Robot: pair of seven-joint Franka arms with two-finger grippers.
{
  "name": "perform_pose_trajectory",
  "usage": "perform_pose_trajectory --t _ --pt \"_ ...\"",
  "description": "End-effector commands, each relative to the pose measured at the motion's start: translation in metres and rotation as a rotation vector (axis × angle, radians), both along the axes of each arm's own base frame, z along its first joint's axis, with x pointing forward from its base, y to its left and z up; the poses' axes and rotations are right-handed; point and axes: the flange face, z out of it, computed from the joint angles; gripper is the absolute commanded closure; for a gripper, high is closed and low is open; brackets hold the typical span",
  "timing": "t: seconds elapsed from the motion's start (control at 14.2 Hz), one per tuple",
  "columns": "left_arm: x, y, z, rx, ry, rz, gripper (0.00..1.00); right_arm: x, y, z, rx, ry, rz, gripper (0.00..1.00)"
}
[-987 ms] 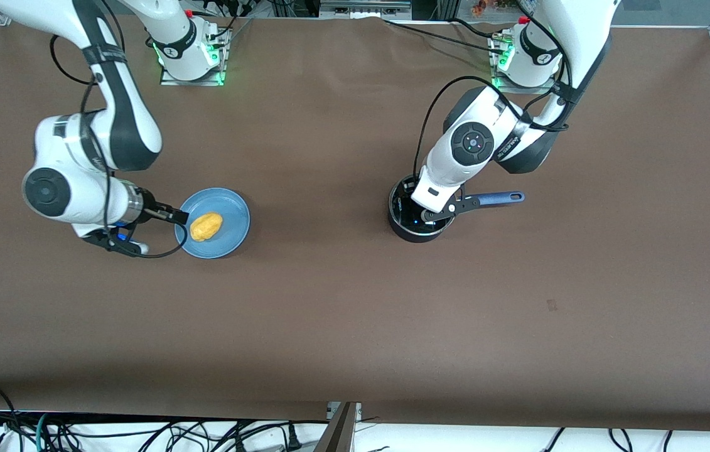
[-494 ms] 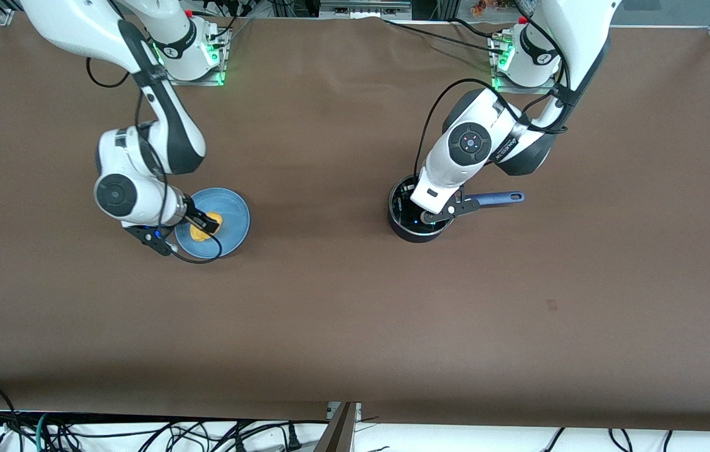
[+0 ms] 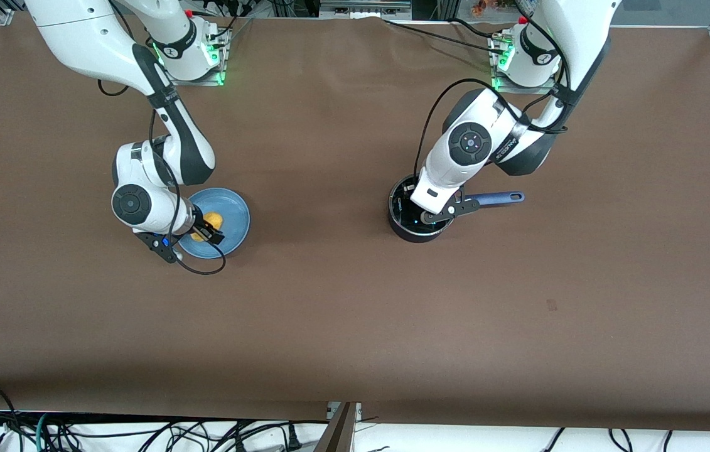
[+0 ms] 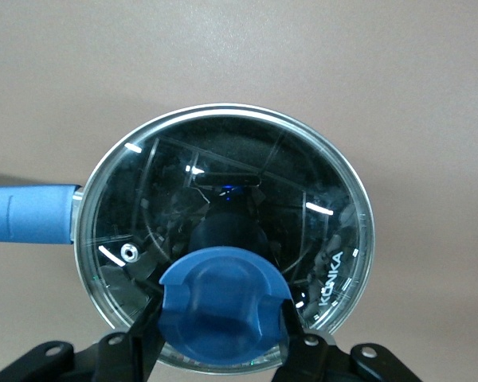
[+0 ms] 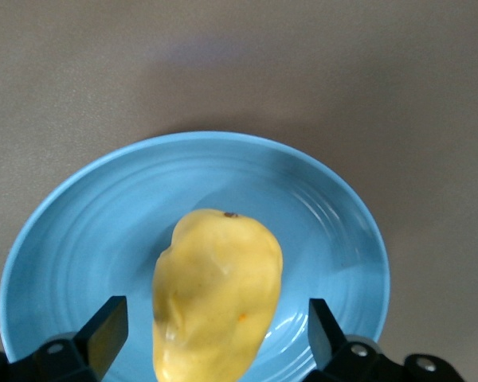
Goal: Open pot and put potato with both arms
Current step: 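Grasp the blue lid knob with the left gripper while the right grasps the potato, then lift the lid away with the left gripper while the right carries the potato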
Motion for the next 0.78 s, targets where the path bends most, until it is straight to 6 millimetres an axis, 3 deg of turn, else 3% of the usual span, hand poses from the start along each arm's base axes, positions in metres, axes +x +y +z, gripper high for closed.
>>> perform_pose_trajectory --t 0.0,0.07,0.35,0.49,0.63,0.71 --pt "0.0 0.004 0.032 0.045 -0.02 -0.008 1.0 -0.003 -0.002 -0.003 0.0 0.004 -0.024 0.23" --pt "-0.004 0.007 0.048 0.064 -0.021 -0.016 1.0 -0.003 -0.002 -0.003 -0.002 0.004 -0.033 0.38" --pt "-0.003 0.032 0.115 0.102 -0.014 -0.036 1.0 -0.002 -0.001 -0.004 -0.005 0.007 -0.037 0.73" --pt "0.018 0.082 0.12 0.081 -0.004 -0.138 1.0 0.007 0.002 0.015 0.007 -0.026 -0.011 0.77" --pt "0.042 0.151 0.122 0.049 -0.001 -0.232 1.0 0.022 0.02 0.058 0.015 -0.037 0.018 0.77" --pt "0.049 0.182 0.121 0.035 0.003 -0.291 1.0 0.029 0.04 0.081 0.027 -0.034 0.042 0.76"
